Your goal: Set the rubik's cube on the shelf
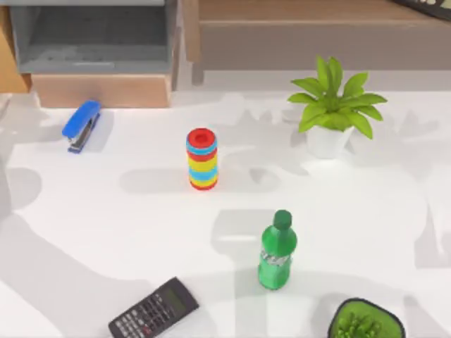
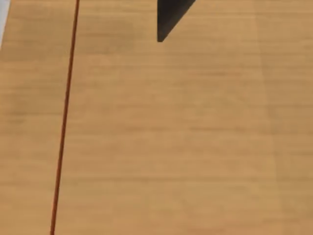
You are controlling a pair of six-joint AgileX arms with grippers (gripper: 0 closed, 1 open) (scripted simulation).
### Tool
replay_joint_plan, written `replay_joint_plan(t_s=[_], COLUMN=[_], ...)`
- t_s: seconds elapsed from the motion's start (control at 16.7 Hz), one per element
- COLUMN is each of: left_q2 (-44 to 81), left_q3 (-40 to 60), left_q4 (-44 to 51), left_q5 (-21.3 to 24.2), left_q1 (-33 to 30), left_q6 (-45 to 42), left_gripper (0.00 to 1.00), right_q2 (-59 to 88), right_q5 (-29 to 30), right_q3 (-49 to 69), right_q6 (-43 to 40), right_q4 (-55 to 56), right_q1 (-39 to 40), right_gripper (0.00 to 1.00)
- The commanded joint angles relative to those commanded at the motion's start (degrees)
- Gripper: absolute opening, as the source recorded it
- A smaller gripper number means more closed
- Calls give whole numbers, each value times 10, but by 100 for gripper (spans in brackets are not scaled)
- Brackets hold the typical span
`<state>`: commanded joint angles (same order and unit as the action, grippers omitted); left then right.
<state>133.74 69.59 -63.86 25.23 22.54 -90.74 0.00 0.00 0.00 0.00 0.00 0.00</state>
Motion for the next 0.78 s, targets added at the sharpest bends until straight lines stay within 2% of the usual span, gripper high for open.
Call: replay_joint_plan(t_s=[0.42, 0.78], left_q2=[0, 0], left_q3=[0, 0], left_q4=[0, 0], left_q5=[0, 0], left_q1=[0, 0], left_q6=[0, 0], left_gripper=[2, 0], right_q2=[0, 0], right_q5=[0, 0], right_q3=[0, 0], right_q6=[0, 0], right_q4=[0, 0], right_q1=[0, 0], right_gripper=[100, 100])
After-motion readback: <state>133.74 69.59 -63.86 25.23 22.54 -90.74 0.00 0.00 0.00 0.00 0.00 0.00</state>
